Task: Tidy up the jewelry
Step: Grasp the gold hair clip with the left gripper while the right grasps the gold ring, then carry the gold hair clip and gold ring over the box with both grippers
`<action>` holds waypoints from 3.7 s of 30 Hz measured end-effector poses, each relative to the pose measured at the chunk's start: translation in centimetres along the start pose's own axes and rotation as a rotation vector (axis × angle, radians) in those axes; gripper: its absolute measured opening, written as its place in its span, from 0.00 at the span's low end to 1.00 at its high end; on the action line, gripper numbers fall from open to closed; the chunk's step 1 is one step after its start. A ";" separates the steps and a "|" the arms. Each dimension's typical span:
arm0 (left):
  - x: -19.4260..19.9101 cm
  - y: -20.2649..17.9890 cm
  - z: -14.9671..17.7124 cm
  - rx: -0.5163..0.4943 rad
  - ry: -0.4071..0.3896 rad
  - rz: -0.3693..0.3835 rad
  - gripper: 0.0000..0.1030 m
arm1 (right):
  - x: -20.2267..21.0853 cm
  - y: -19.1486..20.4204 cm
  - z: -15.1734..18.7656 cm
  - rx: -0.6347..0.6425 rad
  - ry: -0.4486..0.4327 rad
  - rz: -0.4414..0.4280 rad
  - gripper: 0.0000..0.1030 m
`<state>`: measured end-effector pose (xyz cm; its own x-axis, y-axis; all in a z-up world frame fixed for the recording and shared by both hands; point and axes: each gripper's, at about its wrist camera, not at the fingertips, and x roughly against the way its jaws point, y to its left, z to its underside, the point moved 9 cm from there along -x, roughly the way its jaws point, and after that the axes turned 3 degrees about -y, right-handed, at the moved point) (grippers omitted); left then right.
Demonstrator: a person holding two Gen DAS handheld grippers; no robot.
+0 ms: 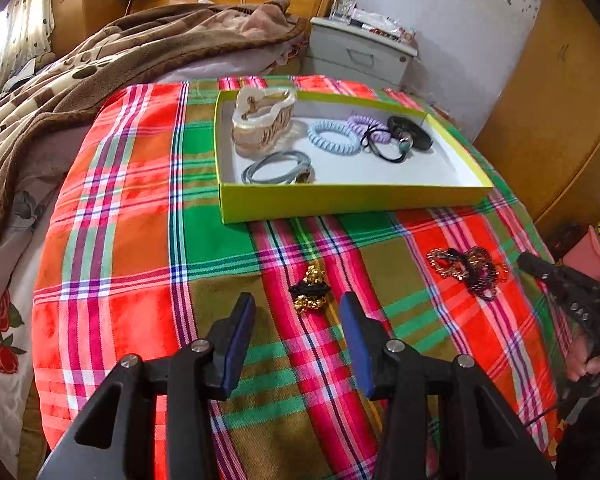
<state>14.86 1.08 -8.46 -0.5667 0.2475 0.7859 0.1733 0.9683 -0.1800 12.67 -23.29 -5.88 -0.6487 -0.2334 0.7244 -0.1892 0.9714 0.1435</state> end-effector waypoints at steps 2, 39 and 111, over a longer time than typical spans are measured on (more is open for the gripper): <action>-0.4 -0.2 0.1 -0.005 0.008 -0.001 0.45 | 0.0 0.2 0.0 0.000 -0.002 -0.016 0.03; -0.6 -0.3 -0.1 -0.059 -0.020 -0.065 0.20 | -1.4 1.7 0.4 0.104 0.032 0.048 0.22; -8.1 -4.3 -10.2 -0.076 -0.008 0.044 0.20 | -11.0 1.3 -10.9 0.119 0.034 0.034 0.21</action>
<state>26.89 -5.45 -7.99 -0.5634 0.2907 0.7734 0.2587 0.9511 -0.1690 27.60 -18.95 -6.35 -0.6312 -0.1971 0.7501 -0.2554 0.9661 0.0390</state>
